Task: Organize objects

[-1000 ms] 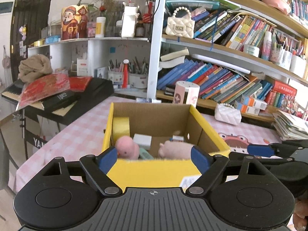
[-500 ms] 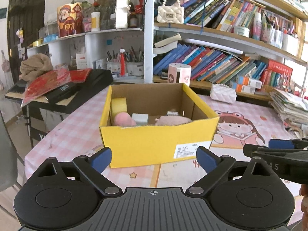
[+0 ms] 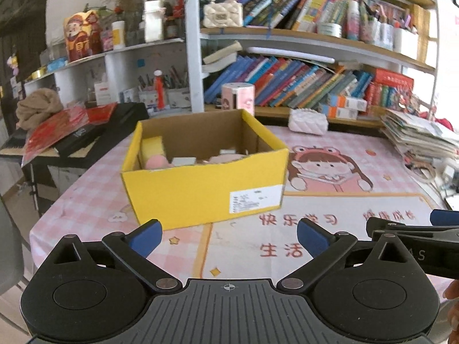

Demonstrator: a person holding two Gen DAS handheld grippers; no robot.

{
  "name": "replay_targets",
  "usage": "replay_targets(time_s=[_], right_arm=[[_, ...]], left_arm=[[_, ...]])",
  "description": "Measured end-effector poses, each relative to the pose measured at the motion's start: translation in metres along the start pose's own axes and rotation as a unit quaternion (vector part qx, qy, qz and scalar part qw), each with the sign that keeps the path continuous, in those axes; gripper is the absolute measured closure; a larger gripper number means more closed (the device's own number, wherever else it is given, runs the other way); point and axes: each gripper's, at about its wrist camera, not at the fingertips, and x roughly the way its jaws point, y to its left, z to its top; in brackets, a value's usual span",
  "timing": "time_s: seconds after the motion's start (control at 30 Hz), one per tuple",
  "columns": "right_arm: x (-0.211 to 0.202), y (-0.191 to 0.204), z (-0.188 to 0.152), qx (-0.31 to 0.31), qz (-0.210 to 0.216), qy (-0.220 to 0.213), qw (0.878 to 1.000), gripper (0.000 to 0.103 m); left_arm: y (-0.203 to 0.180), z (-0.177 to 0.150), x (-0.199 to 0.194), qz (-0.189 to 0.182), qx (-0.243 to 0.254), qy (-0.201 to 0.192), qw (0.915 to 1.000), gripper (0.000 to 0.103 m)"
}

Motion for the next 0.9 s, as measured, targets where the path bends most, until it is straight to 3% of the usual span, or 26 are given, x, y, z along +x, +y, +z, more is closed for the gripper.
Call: replay_targets(time_s=[0.67, 0.9], right_arm=[[-0.016, -0.035, -0.026, 0.037, -0.058, 0.022, 0.997, 0.008], [-0.014, -0.046, -0.028, 0.048, -0.061, 0.029, 0.997, 0.008]], left_arm=[[-0.034, -0.005, 0.006, -0.027, 0.012, 0.014, 0.9995, 0.002], [-0.047, -0.011, 0.008, -0.009, 0.040, 0.028, 0.9988, 0.002]])
